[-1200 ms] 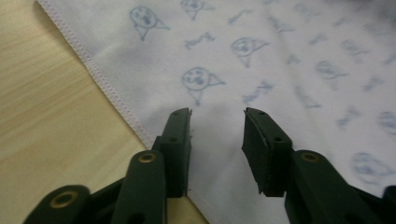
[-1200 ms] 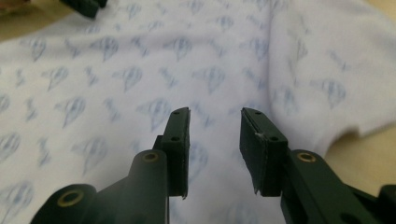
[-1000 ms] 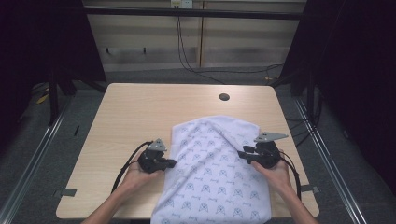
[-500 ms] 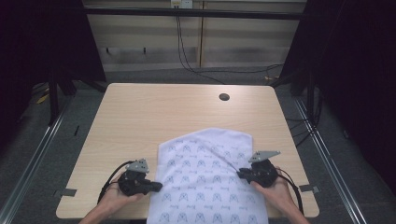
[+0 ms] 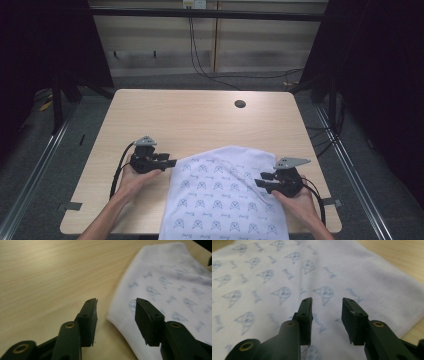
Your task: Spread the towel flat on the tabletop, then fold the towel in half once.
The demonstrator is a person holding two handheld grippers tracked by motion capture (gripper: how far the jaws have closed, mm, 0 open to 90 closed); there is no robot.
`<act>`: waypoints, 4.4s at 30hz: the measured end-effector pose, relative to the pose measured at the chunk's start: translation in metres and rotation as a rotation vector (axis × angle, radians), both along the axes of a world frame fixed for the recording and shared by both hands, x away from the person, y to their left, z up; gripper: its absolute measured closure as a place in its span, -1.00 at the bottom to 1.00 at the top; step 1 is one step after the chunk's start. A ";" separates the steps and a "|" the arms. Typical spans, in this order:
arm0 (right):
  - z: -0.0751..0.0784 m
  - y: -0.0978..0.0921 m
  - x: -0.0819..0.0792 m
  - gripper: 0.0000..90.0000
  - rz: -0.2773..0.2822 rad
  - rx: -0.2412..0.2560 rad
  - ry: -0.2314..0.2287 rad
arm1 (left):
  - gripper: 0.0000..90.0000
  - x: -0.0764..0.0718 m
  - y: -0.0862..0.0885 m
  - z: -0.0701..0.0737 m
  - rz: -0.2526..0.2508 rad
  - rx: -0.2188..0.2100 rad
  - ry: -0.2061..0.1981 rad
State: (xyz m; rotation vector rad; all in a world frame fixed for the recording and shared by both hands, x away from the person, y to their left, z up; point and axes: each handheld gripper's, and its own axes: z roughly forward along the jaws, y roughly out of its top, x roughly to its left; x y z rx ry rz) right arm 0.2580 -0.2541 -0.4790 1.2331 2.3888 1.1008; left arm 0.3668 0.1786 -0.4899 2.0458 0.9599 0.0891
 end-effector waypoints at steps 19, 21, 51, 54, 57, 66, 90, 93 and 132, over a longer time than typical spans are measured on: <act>-0.002 -0.023 0.003 0.36 -0.086 0.033 -0.010 | 0.91 -0.058 -0.064 0.035 -0.339 -0.122 -0.136; -0.001 -0.024 0.003 0.36 -0.088 0.038 -0.014 | 0.90 -0.079 -0.082 0.037 -0.435 -0.101 -0.133; -0.002 -0.022 0.001 0.33 -0.059 0.033 -0.003 | 0.93 -0.070 -0.107 -0.006 -0.403 0.050 -0.045; -0.003 -0.021 0.002 0.33 -0.056 0.029 0.001 | 0.93 -0.067 -0.099 0.004 -0.382 -0.012 -0.054; -0.004 -0.021 0.003 0.32 -0.057 0.025 0.005 | 0.94 -0.056 -0.085 0.021 -0.336 -0.056 -0.091; -0.002 -0.021 0.008 0.31 -0.063 0.027 0.002 | 0.94 -0.020 -0.035 0.043 -0.158 -0.094 -0.146; -0.018 -0.023 0.053 0.36 -0.119 -0.134 0.006 | 0.29 -0.015 -0.047 -0.008 -0.168 0.093 -0.063; -0.020 -0.026 0.065 0.39 -0.150 -0.124 0.001 | 0.39 -0.007 -0.047 -0.013 -0.128 0.104 -0.071; -0.001 -0.018 0.099 0.17 -0.107 0.005 -0.041 | 0.09 0.013 0.014 -0.003 0.009 0.037 -0.039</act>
